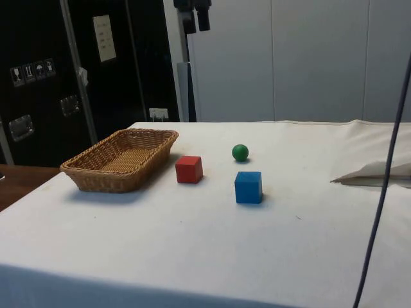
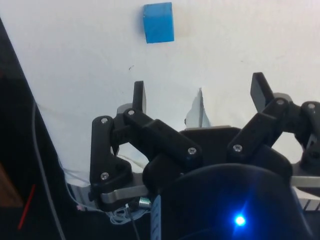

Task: Place all non-red objects into the basket.

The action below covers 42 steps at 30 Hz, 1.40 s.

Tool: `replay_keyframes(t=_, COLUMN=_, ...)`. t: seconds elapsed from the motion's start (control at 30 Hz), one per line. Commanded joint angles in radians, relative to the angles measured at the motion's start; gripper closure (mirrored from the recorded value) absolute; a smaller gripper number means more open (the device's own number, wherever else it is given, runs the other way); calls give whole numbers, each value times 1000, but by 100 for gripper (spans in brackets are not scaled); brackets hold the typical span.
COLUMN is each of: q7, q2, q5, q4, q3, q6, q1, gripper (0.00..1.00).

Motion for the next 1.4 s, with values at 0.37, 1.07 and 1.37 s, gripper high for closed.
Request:
replay_keyframes(t=0.37, q7=36, q2=-109, q5=-28, q4=-129, q3=20, q6=58, q1=-2, gripper=0)
replay_keyframes(t=1.07, q7=31, q2=-254, q5=-38, q4=-407, q3=17, q6=236, q1=-3, gripper=0)
replay_keyframes(t=1.37, q7=43, q2=-289, q5=-68, q4=-539, q3=24, q6=361, q1=-12, gripper=0)
